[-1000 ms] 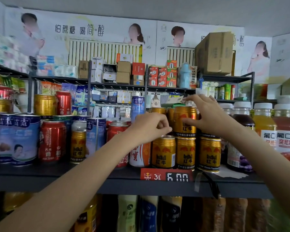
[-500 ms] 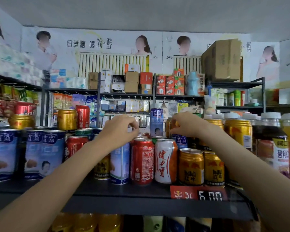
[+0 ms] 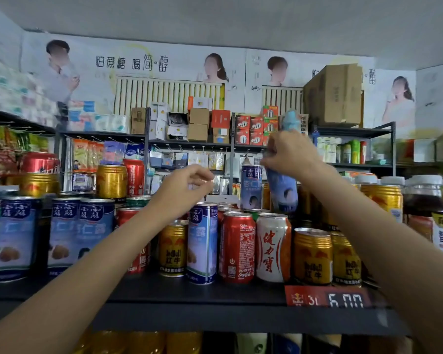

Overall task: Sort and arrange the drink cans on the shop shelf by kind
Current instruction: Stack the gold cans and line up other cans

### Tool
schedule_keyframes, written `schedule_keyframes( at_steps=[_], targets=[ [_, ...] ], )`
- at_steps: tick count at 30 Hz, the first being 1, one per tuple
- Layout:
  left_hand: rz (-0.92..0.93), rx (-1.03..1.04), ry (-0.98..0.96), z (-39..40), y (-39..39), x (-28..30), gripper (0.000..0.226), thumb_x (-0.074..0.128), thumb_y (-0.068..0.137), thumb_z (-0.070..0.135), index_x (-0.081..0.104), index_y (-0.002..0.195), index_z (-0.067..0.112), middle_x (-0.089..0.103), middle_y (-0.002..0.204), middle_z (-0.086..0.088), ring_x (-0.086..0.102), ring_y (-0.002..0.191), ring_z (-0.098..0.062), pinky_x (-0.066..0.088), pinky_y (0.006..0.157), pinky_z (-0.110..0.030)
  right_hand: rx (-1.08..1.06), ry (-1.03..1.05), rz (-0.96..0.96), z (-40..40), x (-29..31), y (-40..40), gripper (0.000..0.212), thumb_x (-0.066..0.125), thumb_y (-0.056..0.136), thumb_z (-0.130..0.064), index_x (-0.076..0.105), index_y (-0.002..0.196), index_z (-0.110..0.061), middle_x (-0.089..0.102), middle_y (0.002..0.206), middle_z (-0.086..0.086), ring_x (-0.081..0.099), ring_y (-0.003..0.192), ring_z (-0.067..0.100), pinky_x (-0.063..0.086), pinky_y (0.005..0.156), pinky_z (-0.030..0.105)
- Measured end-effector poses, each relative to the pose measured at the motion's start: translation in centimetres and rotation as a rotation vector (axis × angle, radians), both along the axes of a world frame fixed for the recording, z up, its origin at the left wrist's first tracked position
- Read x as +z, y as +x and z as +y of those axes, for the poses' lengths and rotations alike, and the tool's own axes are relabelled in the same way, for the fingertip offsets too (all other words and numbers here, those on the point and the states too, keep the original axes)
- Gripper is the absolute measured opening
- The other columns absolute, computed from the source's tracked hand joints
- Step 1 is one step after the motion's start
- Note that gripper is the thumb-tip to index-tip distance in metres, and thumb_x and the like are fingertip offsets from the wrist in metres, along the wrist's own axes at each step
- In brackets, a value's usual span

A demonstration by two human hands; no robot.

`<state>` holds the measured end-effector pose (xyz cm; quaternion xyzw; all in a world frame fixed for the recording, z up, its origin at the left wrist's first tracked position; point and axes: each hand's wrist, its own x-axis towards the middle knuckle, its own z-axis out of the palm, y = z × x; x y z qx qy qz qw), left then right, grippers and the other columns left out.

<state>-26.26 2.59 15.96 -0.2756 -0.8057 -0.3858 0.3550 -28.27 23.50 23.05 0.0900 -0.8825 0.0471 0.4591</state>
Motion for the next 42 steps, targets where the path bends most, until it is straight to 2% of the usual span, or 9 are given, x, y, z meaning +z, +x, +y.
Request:
schedule_keyframes(
  at_steps=[4, 11, 14, 17, 20, 22, 25, 30, 42],
  targets=[
    [-0.067, -0.16, 0.149, -0.9, 1.9, 1.0, 0.024, 0.063, 0.084, 0.029, 0.055, 0.107, 0.026, 0.06, 0.109, 0.015, 0.056, 0.098, 0.005, 0.045, 0.063, -0.003, 0.249, -0.053, 0.192, -4.2, 2.9, 4.6, 0.035, 0.064, 0.083, -0.039, 0.061, 0.096, -0.007, 0.062, 0.094, 0.009, 0.056, 0.092, 0.025, 0.048, 0.08, 0.035],
    [-0.232, -0.208, 0.23, -5.2, 5.6, 0.4, 0.059, 0.068, 0.063, 0.038, 0.047, 0.116, 0.03, 0.067, 0.103, 0.008, 0.066, 0.089, -0.002, 0.05, 0.069, -0.014, 0.77, -0.241, -0.276, -12.2, -0.6, 7.2, 0.033, 0.074, 0.075, -0.038, 0.059, 0.083, -0.01, 0.054, 0.07, -0.006, 0.048, 0.058, 0.004, 0.037, 0.051, 0.017],
    [-0.295, -0.045, 0.184, -7.9, 6.2, -1.2, 0.07, 0.073, 0.062, 0.036, 0.044, 0.125, 0.025, 0.066, 0.105, 0.006, 0.063, 0.09, -0.003, 0.049, 0.071, -0.016, 0.852, -0.208, -0.438, -13.7, -2.2, 5.5, 0.036, 0.071, 0.078, -0.042, 0.063, 0.085, -0.008, 0.06, 0.075, -0.005, 0.056, 0.063, 0.004, 0.044, 0.065, 0.016],
    [-0.329, 0.059, 0.169, -9.9, 6.7, -2.6, 0.075, 0.073, 0.07, 0.033, 0.035, 0.134, 0.022, 0.056, 0.105, 0.014, 0.055, 0.085, 0.002, 0.043, 0.066, -0.011, 0.724, -0.073, -0.639, -13.5, -2.3, 3.3, 0.037, 0.065, 0.082, -0.044, 0.065, 0.093, -0.008, 0.068, 0.084, 0.001, 0.063, 0.076, 0.011, 0.048, 0.085, 0.03],
    [-0.303, 0.126, 0.216, -11.2, 6.5, -3.4, 0.075, 0.071, 0.075, 0.029, 0.031, 0.138, 0.019, 0.045, 0.105, 0.009, 0.047, 0.082, 0.0, 0.039, 0.065, -0.014, 0.29, 0.409, -0.692, -15.0, -3.0, 1.4, 0.041, 0.07, 0.079, -0.039, 0.063, 0.111, -0.014, 0.06, 0.118, 0.002, 0.056, 0.107, 0.018, 0.041, 0.098, 0.036],
    [-0.292, 0.156, 0.221, -11.6, 6.3, -3.6, 0.074, 0.073, 0.074, 0.031, 0.033, 0.134, 0.019, 0.047, 0.108, 0.007, 0.049, 0.087, -0.004, 0.041, 0.072, -0.02, 0.062, 0.625, -0.757, -16.7, -3.7, 0.8, 0.061, 0.071, 0.074, -0.047, 0.056, 0.125, -0.018, 0.048, 0.136, 0.002, 0.046, 0.122, 0.025, 0.039, 0.098, 0.041],
    [-0.263, 0.19, 0.201, -11.8, 5.8, -4.0, 0.065, 0.076, 0.068, 0.039, 0.041, 0.12, 0.023, 0.056, 0.114, 0.003, 0.057, 0.099, -0.014, 0.049, 0.088, -0.035, -0.065, 0.751, -0.812, -18.6, -4.4, -0.2, 0.075, 0.071, 0.068, -0.057, 0.052, 0.128, -0.017, 0.048, 0.135, 0.003, 0.047, 0.121, 0.029, 0.042, 0.098, 0.044],
    [-0.215, 0.252, 0.163, -11.7, 5.4, -4.2, 0.07, 0.076, 0.066, 0.044, 0.045, 0.124, 0.019, 0.052, 0.124, -0.002, 0.055, 0.107, -0.023, 0.048, 0.092, -0.046, -0.12, 0.783, -0.785, -19.7, -5.2, -1.4, 0.082, 0.071, 0.064, -0.063, 0.053, 0.124, -0.011, 0.053, 0.126, 0.004, 0.052, 0.113, 0.028, 0.045, 0.096, 0.043],
    [-0.167, 0.245, 0.185, -12.2, 4.9, -4.0, 0.059, 0.077, 0.068, 0.038, 0.047, 0.116, 0.021, 0.054, 0.118, 0.0, 0.055, 0.104, -0.018, 0.048, 0.089, -0.037, 0.125, 0.519, -0.717, -19.1, -1.8, -0.6, 0.07, 0.076, 0.069, -0.042, 0.051, 0.122, -0.004, 0.05, 0.133, 0.011, 0.049, 0.12, 0.031, 0.041, 0.098, 0.043]
  ],
)
